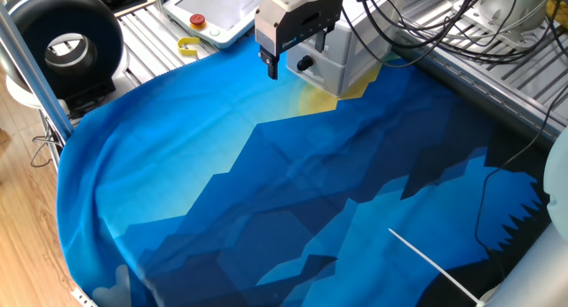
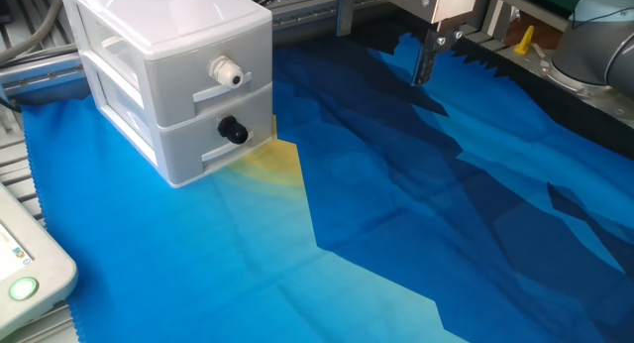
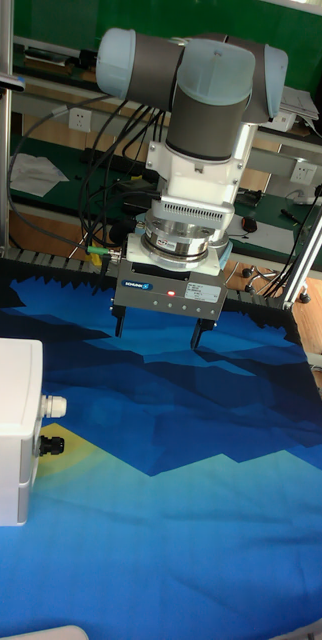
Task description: Grasp the handle and open the drawer
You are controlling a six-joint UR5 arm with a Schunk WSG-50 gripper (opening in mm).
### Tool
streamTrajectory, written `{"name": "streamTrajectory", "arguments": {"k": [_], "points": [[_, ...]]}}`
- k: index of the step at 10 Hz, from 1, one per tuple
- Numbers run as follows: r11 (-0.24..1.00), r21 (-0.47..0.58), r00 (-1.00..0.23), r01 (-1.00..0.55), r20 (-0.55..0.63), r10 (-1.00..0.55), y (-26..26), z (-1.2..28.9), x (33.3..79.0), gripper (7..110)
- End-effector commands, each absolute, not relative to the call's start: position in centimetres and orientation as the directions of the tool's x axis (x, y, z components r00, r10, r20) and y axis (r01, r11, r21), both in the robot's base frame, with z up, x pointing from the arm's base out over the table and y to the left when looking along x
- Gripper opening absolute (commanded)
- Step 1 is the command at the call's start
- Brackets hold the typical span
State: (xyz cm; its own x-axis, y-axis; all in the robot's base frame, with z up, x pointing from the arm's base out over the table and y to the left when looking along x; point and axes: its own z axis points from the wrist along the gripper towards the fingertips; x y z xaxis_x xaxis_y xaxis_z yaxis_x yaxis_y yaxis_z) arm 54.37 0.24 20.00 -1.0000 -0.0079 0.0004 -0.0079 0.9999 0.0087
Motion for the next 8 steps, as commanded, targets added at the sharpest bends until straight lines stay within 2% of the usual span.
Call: {"name": "streamTrajectory", "arguments": {"k": [1,2,3,8], "points": [[0.990,0.072,-0.976,0.121,-0.174,0.132,1.48,20.42,58.93,109],[0.990,0.072,-0.976,0.123,-0.174,0.134,1.50,20.35,58.94,109],[0.990,0.072,-0.976,0.123,-0.174,0.134,1.50,20.34,58.94,7],[0.990,0.073,-0.975,0.124,-0.176,0.135,1.50,20.31,58.98,7]]}}
